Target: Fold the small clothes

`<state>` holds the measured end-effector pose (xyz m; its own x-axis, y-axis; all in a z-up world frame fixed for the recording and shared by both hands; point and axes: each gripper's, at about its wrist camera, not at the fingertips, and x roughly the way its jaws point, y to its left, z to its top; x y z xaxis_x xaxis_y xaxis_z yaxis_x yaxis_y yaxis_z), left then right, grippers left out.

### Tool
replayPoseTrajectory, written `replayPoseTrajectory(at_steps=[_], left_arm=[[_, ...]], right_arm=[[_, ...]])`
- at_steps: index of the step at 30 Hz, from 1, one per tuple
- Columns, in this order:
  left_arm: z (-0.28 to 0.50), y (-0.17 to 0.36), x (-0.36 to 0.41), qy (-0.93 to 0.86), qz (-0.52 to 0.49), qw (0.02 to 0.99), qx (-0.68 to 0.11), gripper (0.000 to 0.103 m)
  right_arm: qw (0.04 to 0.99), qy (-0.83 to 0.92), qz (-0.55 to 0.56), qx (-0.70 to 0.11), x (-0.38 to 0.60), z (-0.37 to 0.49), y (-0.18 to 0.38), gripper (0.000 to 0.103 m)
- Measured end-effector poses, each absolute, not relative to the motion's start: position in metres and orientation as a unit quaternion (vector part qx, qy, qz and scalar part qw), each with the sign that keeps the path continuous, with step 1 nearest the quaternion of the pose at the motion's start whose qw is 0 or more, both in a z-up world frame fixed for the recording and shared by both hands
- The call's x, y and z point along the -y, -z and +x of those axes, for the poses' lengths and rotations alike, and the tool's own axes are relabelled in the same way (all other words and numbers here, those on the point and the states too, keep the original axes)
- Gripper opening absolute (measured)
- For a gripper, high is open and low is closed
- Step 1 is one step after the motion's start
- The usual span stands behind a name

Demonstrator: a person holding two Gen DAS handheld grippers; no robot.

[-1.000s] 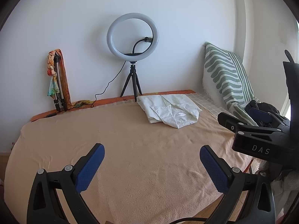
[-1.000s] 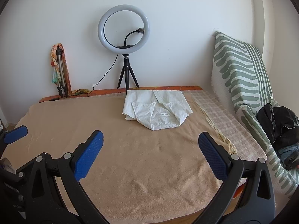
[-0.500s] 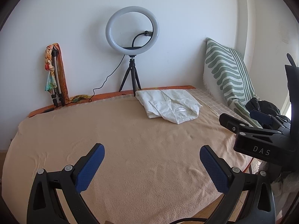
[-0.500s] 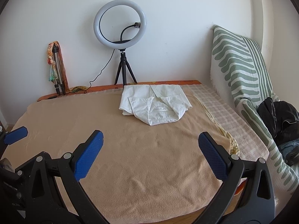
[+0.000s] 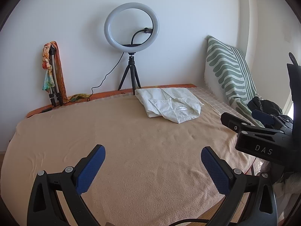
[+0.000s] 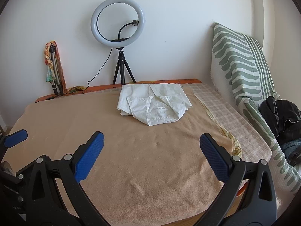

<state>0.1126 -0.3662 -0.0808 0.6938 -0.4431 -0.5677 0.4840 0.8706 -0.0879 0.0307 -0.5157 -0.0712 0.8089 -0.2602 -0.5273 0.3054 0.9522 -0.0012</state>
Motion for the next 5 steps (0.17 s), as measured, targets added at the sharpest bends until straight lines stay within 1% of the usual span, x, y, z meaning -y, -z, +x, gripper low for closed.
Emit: replayPoseTrajectory(at_steps=[5], left_arm=[[0.1206, 0.0866, 0.3739, 0.25, 0.04, 0.917, -0.308, 0.103]], right_arm=[[0.948, 0.154, 0.034, -0.275, 0.5241, 0.0369, 0.0752, 0.103]])
